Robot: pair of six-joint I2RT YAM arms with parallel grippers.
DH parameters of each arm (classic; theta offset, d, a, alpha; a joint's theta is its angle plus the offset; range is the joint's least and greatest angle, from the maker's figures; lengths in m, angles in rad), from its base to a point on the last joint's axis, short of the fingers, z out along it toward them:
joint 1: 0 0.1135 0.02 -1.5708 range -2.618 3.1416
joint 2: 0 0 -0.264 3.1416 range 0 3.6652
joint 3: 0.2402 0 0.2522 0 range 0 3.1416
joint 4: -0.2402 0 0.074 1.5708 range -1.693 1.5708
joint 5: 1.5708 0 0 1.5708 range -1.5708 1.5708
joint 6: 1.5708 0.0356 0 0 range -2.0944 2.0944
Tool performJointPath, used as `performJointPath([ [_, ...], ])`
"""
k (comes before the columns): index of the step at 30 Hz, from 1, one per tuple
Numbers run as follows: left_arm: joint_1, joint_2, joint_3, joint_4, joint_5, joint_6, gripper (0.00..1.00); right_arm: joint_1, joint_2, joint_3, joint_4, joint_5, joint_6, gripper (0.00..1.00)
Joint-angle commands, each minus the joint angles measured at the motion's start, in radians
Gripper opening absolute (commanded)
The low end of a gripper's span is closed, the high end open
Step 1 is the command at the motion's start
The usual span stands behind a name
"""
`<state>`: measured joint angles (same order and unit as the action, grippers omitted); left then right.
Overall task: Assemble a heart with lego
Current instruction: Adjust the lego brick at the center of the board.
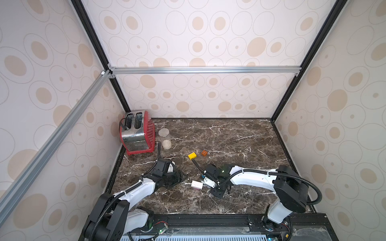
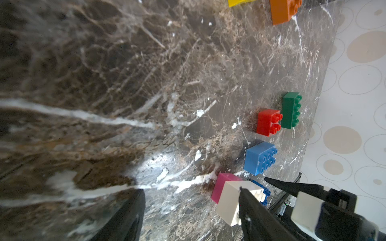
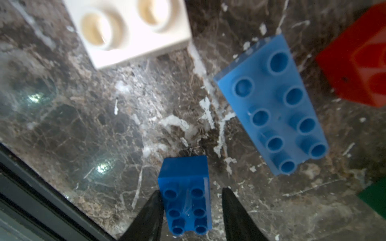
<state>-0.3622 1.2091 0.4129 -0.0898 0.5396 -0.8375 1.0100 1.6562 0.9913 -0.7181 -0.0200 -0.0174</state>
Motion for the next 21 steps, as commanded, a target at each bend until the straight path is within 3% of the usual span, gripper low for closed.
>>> performJointPath([
  [1, -0.004, 0.009, 0.012, 0.008, -0.005, 0.017, 0.71, 0.013, 0.024, 0.026, -0.016, -0.017, 0.007, 0.44],
  [21, -0.004, 0.012, 0.017, 0.003, 0.001, 0.022, 0.71, 0.020, 0.074, 0.073, -0.062, 0.005, 0.022, 0.39],
])
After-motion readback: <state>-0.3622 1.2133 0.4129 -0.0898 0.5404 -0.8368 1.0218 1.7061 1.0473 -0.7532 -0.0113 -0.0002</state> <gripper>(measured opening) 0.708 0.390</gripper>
